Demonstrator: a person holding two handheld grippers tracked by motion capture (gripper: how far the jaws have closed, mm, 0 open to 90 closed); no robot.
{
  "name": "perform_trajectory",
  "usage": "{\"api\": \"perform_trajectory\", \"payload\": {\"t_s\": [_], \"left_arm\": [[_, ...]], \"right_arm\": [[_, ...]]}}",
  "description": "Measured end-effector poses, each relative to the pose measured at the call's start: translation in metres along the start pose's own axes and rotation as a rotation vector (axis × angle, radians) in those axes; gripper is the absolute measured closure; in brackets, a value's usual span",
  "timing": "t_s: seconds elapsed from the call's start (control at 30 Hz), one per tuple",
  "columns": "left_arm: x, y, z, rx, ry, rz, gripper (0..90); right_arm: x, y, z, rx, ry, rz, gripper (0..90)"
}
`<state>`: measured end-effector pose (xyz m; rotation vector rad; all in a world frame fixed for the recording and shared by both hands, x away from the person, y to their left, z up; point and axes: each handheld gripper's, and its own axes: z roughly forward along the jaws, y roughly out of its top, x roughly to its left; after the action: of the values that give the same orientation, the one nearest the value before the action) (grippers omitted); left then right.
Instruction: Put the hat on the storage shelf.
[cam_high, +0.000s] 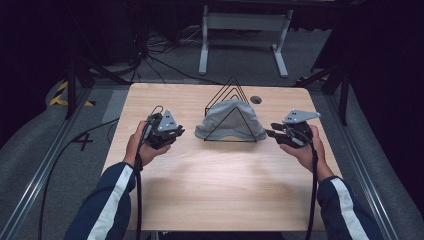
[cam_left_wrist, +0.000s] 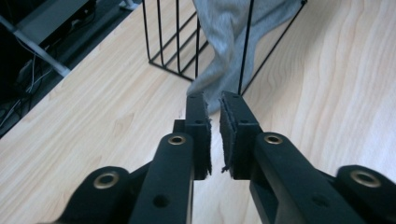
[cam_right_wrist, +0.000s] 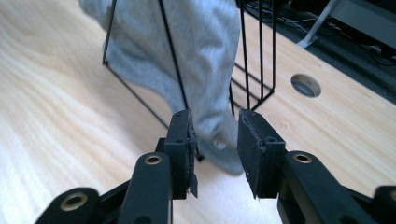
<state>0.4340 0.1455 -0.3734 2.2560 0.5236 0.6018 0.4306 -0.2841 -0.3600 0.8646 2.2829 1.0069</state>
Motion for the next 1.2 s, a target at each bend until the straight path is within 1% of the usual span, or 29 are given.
{"api": "perform_trajectory", "payload": {"t_s": [0.13,0.17,0.23,0.27,0.3,0.33,0.37,0.43,0.47,0.57,0.63,0.67,0.7,0.73,0.77,0.8,0.87,0.93,1.0,1.03,1.07,1.1,1.13,1.17,1.2], "left_arm": [[-0.005,-0.009,-0.013,0.017,-0.008,0.015,76.2],[-0.006,-0.011,-0.015,0.019,-0.007,0.016,74.8],[-0.009,-0.017,-0.021,0.02,-0.022,0.008,71.7],[-0.011,-0.02,-0.023,0.026,-0.024,0.011,69.6],[-0.013,-0.023,-0.025,0.032,-0.023,0.014,69.6],[-0.014,-0.027,-0.027,0.037,-0.026,0.01,67.6],[-0.016,-0.031,-0.029,0.046,-0.036,0.008,65.5],[-0.02,-0.04,-0.031,0.08,-0.036,0.018,61.1],[-0.022,-0.045,-0.032,0.081,-0.037,0.013,58.8],[-0.026,-0.058,-0.034,0.113,-0.042,0.002,52.6],[-0.028,-0.068,-0.034,0.126,-0.056,-0.017,48.9],[-0.03,-0.073,-0.034,0.135,-0.05,-0.019,47.7],[-0.032,-0.08,-0.034,0.138,-0.056,-0.037,43.9],[-0.032,-0.085,-0.034,0.139,-0.068,-0.053,40.7],[-0.033,-0.089,-0.034,0.144,-0.07,-0.067,39.2],[-0.034,-0.094,-0.033,0.153,-0.065,-0.077,37.2],[-0.037,-0.103,-0.032,0.168,-0.068,-0.088,31.8],[-0.039,-0.112,-0.033,0.156,-0.081,-0.112,30.6],[-0.041,-0.122,-0.033,0.149,-0.088,-0.146,27.4],[-0.042,-0.125,-0.033,0.149,-0.073,-0.14,27.0],[-0.044,-0.128,-0.033,0.144,-0.072,-0.147,26.9],[-0.046,-0.132,-0.033,0.15,-0.08,-0.148,25.4],[-0.048,-0.135,-0.032,0.151,-0.079,-0.144,22.1],[-0.05,-0.138,-0.032,0.162,-0.078,-0.145,20.9],[-0.052,-0.141,-0.03,0.143,-0.078,-0.162,20.5]], "right_arm": [[0.004,-0.013,-0.009,0.014,-0.001,-0.016,63.1],[0.005,-0.017,-0.011,0.017,0.001,-0.027,62.0],[0.007,-0.024,-0.016,0.017,-0.002,-0.034,61.0],[0.009,-0.033,-0.02,0.029,-0.002,-0.037,59.3],[0.009,-0.033,-0.02,0.029,-0.002,-0.037,59.3],[0.009,-0.038,-0.022,0.029,-0.001,-0.043,58.5],[0.01,-0.044,-0.024,0.035,0.002,-0.038,57.9],[0.012,-0.055,-0.027,0.045,-0.003,-0.044,54.8],[0.014,-0.062,-0.029,0.051,-0.009,-0.045,54.0],[0.016,-0.079,-0.034,0.059,-0.009,-0.035,48.8],[0.018,-0.088,-0.037,0.06,-0.012,-0.035,47.7],[0.019,-0.093,-0.038,0.069,-0.015,-0.031,46.6],[0.019,-0.098,-0.04,0.071,-0.017,-0.024,44.9],[0.02,-0.105,-0.043,0.062,-0.016,0.004,43.4],[0.02,-0.109,-0.045,0.057,-0.007,0.02,42.9],[0.02,-0.114,-0.046,0.059,-0.003,0.028,41.7],[0.02,-0.122,-0.048,0.064,-0.006,0.05,39.1],[0.02,-0.13,-0.05,0.07,0.001,0.061,37.7],[0.021,-0.138,-0.05,0.066,0.01,0.085,35.3],[0.022,-0.143,-0.05,0.07,0.01,0.094,33.6],[0.023,-0.146,-0.05,0.073,0.017,0.102,32.5],[0.024,-0.149,-0.049,0.073,0.018,0.111,32.0],[0.026,-0.153,-0.048,0.08,0.021,0.124,30.2],[0.027,-0.156,-0.046,0.092,0.023,0.125,28.7],[0.028,-0.159,-0.044,0.103,0.014,0.124,27.1]]}}
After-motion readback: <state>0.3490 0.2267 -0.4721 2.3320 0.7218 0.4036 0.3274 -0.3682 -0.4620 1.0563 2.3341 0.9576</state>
